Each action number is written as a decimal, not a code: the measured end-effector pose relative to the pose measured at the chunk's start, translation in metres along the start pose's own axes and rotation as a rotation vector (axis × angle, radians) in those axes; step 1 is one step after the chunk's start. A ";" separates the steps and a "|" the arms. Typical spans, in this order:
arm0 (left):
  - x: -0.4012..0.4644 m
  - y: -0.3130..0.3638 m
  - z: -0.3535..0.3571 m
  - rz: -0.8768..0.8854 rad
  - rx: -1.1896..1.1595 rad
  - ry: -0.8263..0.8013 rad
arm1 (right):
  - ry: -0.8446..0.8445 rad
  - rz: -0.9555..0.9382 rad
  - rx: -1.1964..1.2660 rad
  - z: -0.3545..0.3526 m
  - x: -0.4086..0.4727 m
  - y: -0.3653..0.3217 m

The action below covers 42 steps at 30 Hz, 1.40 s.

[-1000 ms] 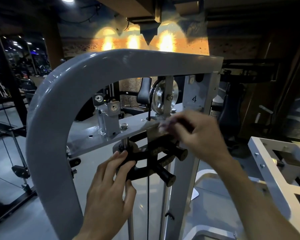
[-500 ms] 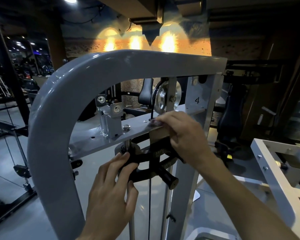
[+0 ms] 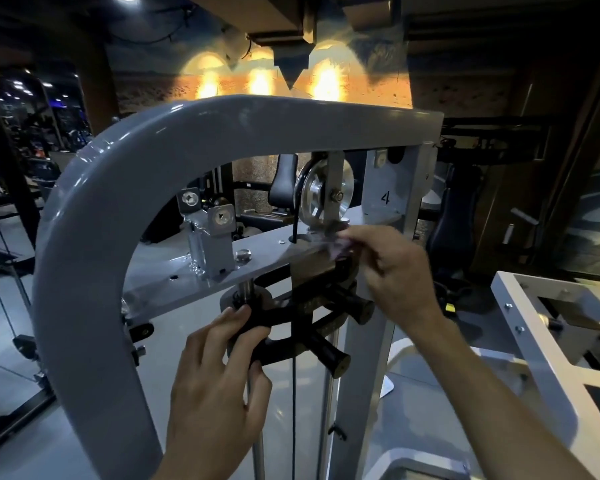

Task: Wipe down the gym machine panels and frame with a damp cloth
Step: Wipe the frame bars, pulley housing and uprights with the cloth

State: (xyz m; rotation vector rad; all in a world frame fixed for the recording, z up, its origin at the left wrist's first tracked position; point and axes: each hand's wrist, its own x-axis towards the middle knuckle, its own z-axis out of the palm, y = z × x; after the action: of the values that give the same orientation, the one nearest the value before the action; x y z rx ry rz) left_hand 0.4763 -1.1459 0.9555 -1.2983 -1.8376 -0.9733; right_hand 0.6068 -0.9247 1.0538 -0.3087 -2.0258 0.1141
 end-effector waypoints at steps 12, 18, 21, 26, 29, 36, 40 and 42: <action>0.000 0.001 0.003 -0.029 -0.005 0.000 | 0.000 0.166 -0.100 0.005 0.033 0.047; 0.000 0.001 0.002 -0.049 -0.022 -0.035 | 0.100 0.135 0.074 0.003 0.002 0.044; 0.000 0.003 0.001 -0.055 -0.027 -0.054 | 0.200 0.391 0.226 0.004 -0.010 0.059; 0.000 0.006 -0.002 -0.098 -0.038 -0.105 | 0.166 0.566 0.424 0.037 -0.047 0.036; -0.001 0.007 -0.002 -0.102 -0.031 -0.114 | 0.194 0.604 0.454 0.041 -0.071 0.030; -0.001 0.009 -0.002 -0.138 -0.046 -0.134 | 0.205 0.786 0.468 0.046 -0.088 0.045; -0.002 0.007 -0.004 -0.108 -0.065 -0.133 | 0.239 0.788 0.488 0.066 -0.102 0.020; -0.003 0.006 -0.005 -0.115 -0.068 -0.141 | 0.240 0.731 0.453 0.066 -0.111 0.003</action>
State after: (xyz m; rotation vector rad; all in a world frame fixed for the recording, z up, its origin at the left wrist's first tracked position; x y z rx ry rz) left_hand 0.4837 -1.1500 0.9562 -1.3442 -2.0217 -1.0363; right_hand 0.5971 -0.9477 0.9271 -0.7178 -1.5104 0.9268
